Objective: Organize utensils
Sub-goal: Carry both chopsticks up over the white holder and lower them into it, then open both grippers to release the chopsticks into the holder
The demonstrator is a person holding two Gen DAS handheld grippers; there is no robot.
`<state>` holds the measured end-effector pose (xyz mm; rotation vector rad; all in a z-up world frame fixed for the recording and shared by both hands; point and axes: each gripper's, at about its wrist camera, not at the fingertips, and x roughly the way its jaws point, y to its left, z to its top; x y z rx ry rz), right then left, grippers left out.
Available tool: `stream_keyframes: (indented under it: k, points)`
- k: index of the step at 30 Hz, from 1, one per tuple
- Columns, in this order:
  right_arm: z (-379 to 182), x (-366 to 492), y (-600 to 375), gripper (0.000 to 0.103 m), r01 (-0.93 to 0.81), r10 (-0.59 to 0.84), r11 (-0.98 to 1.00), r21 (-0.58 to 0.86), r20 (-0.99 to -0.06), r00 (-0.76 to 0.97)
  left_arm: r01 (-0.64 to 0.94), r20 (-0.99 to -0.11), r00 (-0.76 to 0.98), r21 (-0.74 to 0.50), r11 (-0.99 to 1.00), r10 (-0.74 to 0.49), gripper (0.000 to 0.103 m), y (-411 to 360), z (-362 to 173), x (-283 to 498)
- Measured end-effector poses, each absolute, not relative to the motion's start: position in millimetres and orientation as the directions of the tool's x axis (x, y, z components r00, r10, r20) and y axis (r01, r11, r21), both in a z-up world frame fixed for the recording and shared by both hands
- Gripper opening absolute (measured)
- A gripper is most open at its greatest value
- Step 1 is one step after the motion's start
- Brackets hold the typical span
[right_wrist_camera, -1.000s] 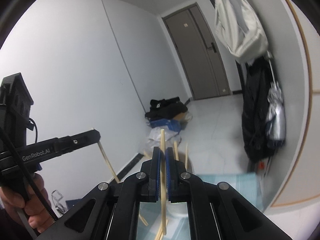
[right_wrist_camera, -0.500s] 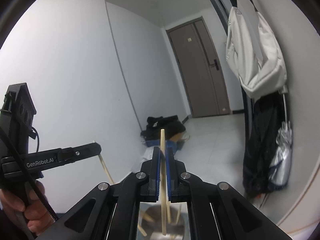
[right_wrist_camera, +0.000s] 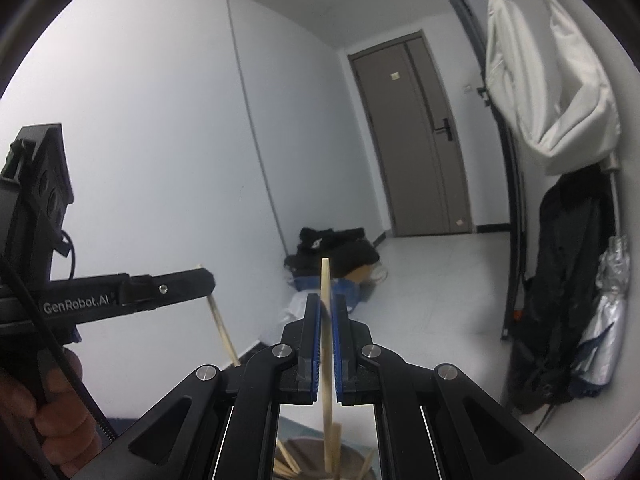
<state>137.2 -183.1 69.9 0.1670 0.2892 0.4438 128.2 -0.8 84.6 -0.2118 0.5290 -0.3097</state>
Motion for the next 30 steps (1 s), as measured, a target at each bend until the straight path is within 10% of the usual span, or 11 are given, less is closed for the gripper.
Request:
stream_keyframes:
  k: [25,30]
  points:
    - [12.9,113.6,-154.1,0.007,-0.549,0.533,0.831,0.089,-0.412,0.739,0.293,-0.620,0.667,-0.289,0.911,-0.412,0.002,-7.5,35.1,137.2]
    - [11.1,101.1,-159.6,0.011,-0.528,0.513,0.844,0.095,-0.430,0.743,0.230,-0.617,0.704,-0.270,0.935,-0.352,0.029,2.0,41.7,121.2]
